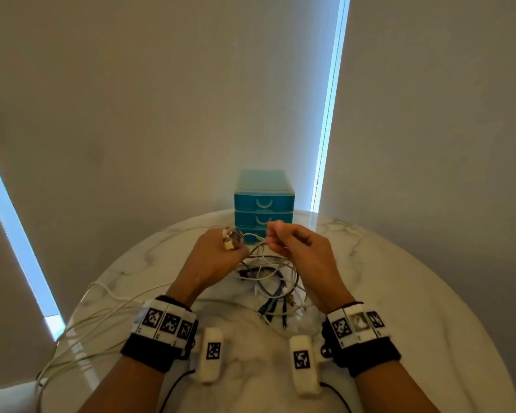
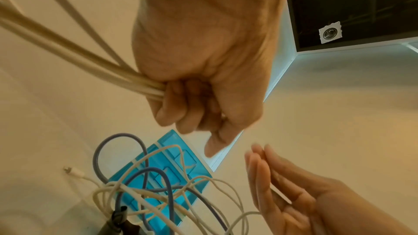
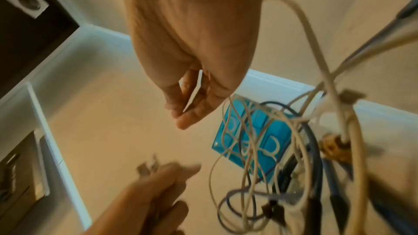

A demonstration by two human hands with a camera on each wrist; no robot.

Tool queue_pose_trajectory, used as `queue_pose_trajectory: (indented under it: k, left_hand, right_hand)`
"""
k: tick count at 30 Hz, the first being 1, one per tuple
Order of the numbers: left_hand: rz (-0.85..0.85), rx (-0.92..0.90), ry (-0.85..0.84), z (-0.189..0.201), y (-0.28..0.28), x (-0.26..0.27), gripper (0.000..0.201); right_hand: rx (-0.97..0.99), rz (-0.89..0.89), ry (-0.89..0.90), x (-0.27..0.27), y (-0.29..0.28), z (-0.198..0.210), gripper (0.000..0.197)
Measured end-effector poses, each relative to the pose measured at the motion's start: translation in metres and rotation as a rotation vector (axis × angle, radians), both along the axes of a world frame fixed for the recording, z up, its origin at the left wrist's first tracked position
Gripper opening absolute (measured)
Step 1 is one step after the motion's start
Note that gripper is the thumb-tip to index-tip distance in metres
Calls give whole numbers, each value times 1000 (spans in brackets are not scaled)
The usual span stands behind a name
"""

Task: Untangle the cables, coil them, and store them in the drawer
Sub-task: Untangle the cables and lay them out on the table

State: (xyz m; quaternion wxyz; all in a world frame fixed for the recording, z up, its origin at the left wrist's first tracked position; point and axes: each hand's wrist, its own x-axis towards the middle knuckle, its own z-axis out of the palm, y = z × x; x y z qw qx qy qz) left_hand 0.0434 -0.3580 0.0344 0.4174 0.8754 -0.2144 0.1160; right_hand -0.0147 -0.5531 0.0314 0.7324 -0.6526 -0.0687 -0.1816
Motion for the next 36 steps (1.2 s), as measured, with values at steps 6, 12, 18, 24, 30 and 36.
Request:
queue_pose_trajectory:
  k: [6,12,18,24,30,36]
  left_hand:
    - [208,-344,126,-4,10,5,25]
    - [180,-344,130,-3,10,7,29]
    - [-28,-122,285,-5,16,4,33]
    - [-155,441,420,-21,28,20,42]
    - [-85,617,510,-27,30,24,34]
    - [12,365,271,-23,31,25,27]
  right_hand:
    - [-612,-15,126,5,-22,-16,18]
    - [-961,76,341,3,-22,-25,32]
    - [-365,-377,38,13,-36,-23,14]
    - [-67,-353,118,11,-49,-24,27]
    - [-334,-230,35,1,-37,-6,43]
    - [-824,12,188,3,-28,-12,35]
